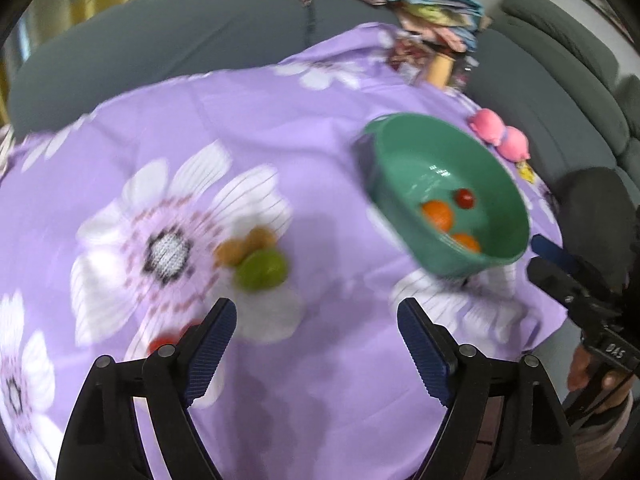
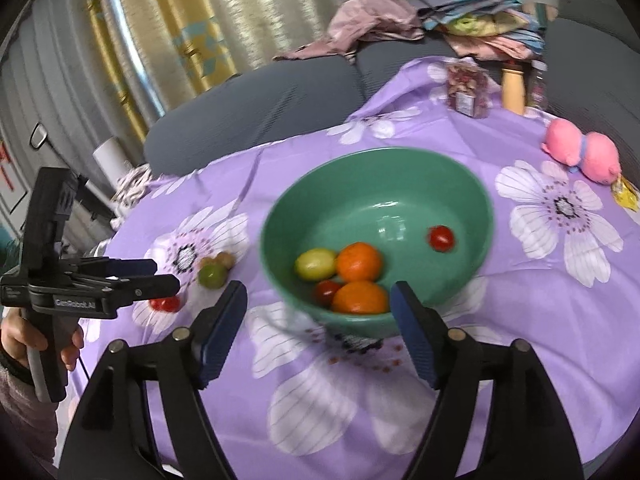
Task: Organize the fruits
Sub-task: 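Withdraw both grippers from the bowl toward the remaining tomatoes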
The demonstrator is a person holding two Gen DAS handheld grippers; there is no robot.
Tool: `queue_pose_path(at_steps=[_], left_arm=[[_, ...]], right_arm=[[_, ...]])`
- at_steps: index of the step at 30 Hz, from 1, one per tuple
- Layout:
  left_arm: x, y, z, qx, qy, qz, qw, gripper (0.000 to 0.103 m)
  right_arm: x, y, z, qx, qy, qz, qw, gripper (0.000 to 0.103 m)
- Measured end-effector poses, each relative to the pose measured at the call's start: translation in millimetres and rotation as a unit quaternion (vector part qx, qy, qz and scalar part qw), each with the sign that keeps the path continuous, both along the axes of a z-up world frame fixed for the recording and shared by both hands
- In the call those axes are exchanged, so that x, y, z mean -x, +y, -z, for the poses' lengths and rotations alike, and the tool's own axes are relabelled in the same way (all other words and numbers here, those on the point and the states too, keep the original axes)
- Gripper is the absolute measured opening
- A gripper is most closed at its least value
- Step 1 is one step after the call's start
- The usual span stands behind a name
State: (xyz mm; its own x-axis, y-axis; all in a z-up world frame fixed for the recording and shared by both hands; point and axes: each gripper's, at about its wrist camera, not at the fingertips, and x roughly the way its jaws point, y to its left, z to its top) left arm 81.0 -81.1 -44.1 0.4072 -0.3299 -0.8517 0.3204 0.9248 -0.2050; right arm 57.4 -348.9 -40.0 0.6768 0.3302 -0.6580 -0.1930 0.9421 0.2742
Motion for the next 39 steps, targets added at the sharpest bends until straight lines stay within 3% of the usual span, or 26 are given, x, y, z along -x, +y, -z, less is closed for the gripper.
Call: queue_pose_path(at_steps=[7,15,39], left_arm=[[20,40,10,-0.004,0.012,-0.041,0.9991,0.083],[34,59,14,0.005,0.014,-0.054,0.9984,0.083],[50,84,18,0.023,0.008,-0.053,0.9983,0.085]], right_arm=[[8,42,-2,0.017,0.006,-0.055,0.998,0.075],[15,75,-3,0.039,0.011,-0.099,0.994,0.079],[21,129,3,0.084,0.035,-0.139,0.986,0.087]])
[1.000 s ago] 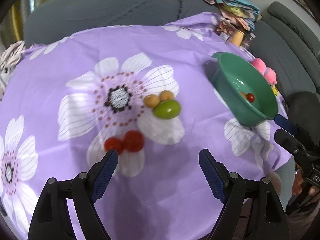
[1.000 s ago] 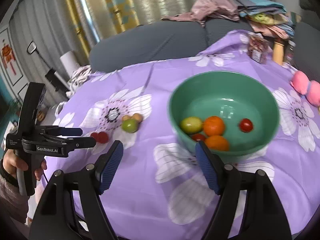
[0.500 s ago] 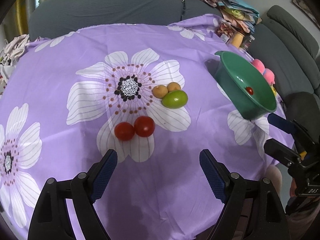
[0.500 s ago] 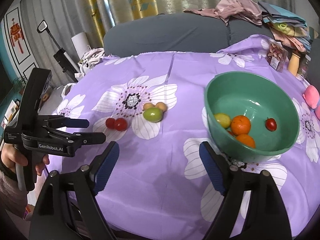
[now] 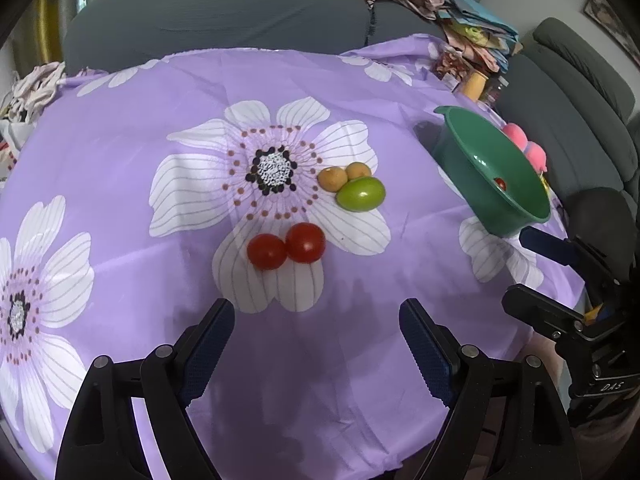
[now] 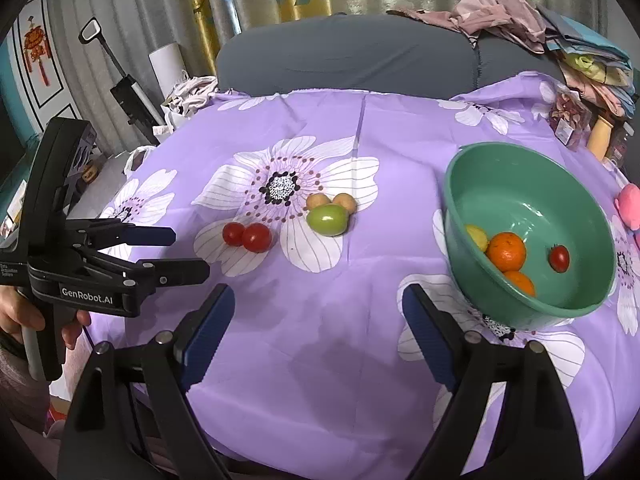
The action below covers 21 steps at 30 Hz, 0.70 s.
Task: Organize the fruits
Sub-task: 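Withdraw both grippers from the bowl toward the remaining tomatoes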
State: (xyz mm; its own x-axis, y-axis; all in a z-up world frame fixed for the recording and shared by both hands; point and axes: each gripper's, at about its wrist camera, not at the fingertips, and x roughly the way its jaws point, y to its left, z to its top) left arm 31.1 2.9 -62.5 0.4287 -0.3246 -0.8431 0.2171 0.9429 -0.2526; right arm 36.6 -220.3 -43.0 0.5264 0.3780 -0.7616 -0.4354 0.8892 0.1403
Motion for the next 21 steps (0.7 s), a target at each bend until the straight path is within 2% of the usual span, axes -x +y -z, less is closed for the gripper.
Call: queue_pose_path(at_steps=[21], left_arm=[[1,9,7,0.005,0.007,0.004,1.0000,0.085]], right_arm=[[-3,22,8,0.015,0.013,-0.017,1.000,0.087]])
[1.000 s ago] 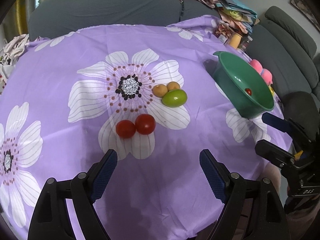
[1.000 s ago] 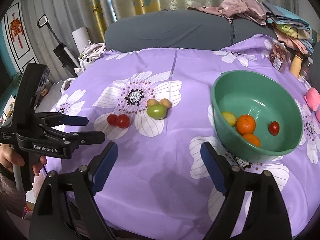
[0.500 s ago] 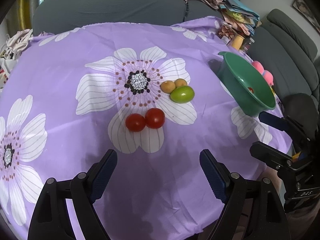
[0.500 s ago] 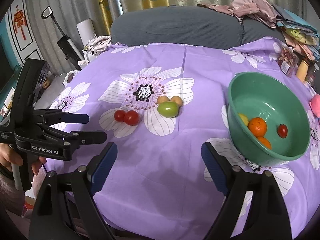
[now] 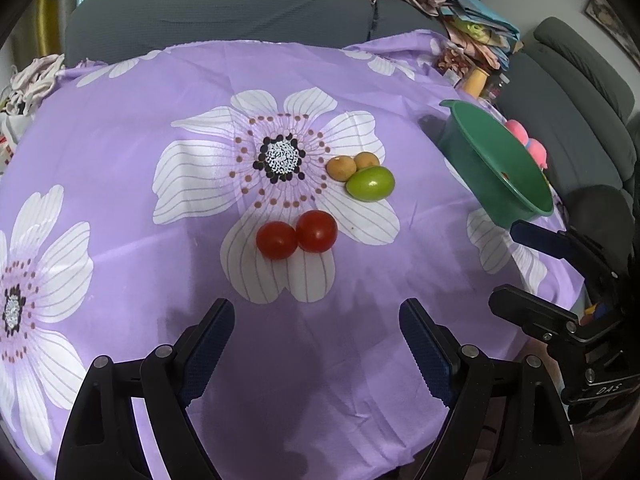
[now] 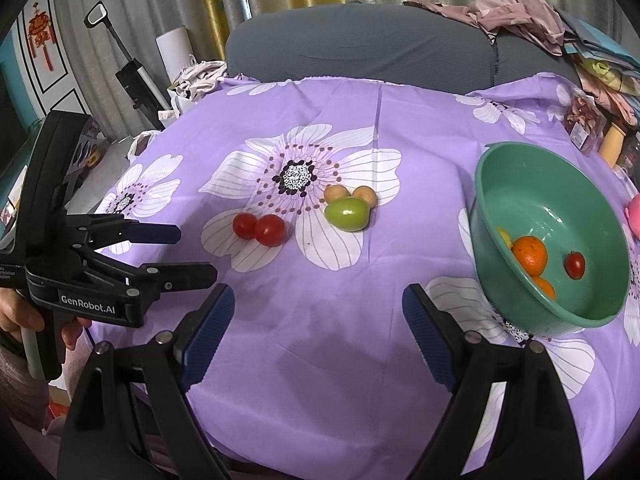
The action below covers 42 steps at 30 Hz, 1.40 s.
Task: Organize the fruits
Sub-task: 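Withdraw both grippers from the bowl toward the remaining tomatoes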
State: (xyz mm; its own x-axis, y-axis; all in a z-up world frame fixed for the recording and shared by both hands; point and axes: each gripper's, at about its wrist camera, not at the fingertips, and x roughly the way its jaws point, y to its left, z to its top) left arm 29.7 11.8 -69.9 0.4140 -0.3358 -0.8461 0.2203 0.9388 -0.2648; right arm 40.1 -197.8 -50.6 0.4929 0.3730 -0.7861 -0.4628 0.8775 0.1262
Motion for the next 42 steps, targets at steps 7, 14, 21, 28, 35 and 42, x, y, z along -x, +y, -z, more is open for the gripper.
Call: queue_pose_path(at_steps=[7,14,21,28,35,42], left_arm=[[0,-1,1,-0.004,-0.002,0.004,1.0000,0.085],[-2,0,2,-0.009,-0.005,0.007,0.9999,0.085],[-6,2,3,-0.016,-0.009,0.009,0.9998,0.085],[-13,5,7,-0.017,-0.008,0.014,0.9997,0.085],[-20,4,11,-0.016,-0.004,0.024,0.9996,0.085],[-26,3,14,-0.019,-0.005,0.032,0.9993,0.085]], right_arm=[[-2,4,2,0.003,0.003,-0.002,1.000,0.087],[-5,8,6,0.006,0.008,-0.004,1.000,0.087],[-9,15,11,0.009,0.015,-0.007,1.000,0.087],[-16,20,18,0.010,0.024,-0.011,1.000,0.087],[-25,23,25,0.008,0.034,-0.012,0.999,0.087],[-32,26,32,0.007,0.042,-0.015,0.999,0.087]])
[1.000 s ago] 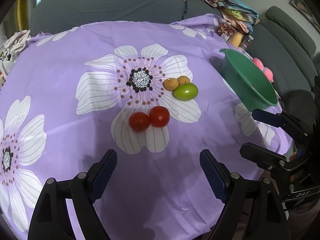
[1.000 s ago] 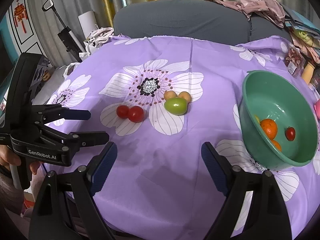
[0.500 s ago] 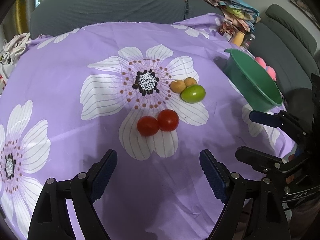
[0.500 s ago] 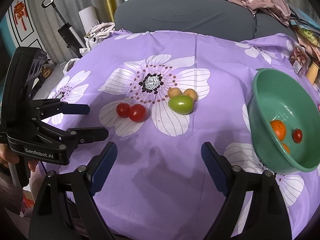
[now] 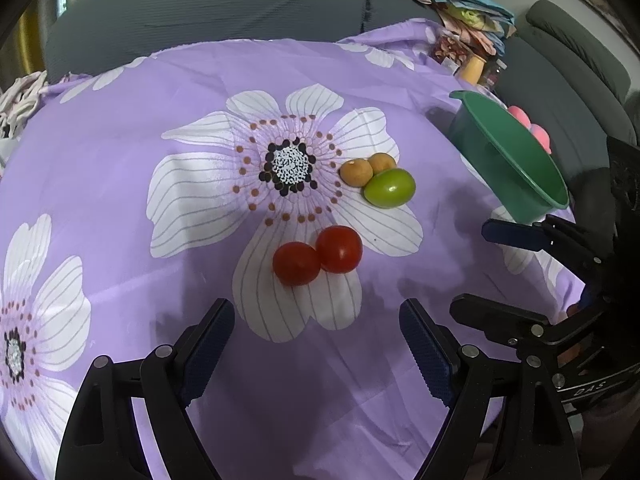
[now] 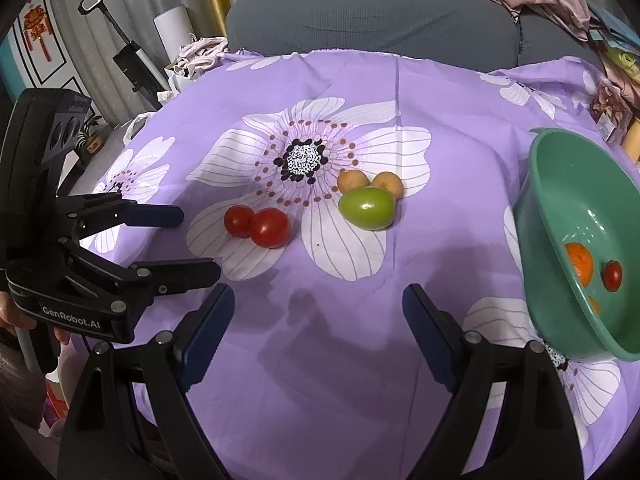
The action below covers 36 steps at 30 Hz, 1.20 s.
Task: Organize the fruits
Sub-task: 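Withdraw both grippers from the bowl toward the remaining tomatoes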
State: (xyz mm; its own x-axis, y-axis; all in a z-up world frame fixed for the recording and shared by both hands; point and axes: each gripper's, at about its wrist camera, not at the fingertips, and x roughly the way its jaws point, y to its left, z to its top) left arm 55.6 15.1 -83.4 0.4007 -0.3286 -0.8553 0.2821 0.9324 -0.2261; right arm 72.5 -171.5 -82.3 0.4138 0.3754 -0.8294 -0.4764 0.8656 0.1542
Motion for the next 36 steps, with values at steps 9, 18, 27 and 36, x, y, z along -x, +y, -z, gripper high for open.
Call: queue_pose_path(at_steps=[9,18,27,36], left_arm=[[-7,2,0,-0.003,-0.004,0.011,0.9999,0.085],[-12,0,0,-0.009,-0.005,0.016,0.9998,0.085],[-15,0,2,-0.014,-0.006,0.020,0.9997,0.085],[-17,-2,3,-0.025,-0.004,0.031,0.9992,0.085]], right_arm=[[-11,7,9,-0.004,0.009,-0.008,1.000,0.087],[-17,6,11,-0.006,0.011,-0.006,1.000,0.087],[-22,5,13,-0.008,0.010,-0.008,1.000,0.087],[-29,1,11,-0.007,0.002,-0.001,1.000,0.087]])
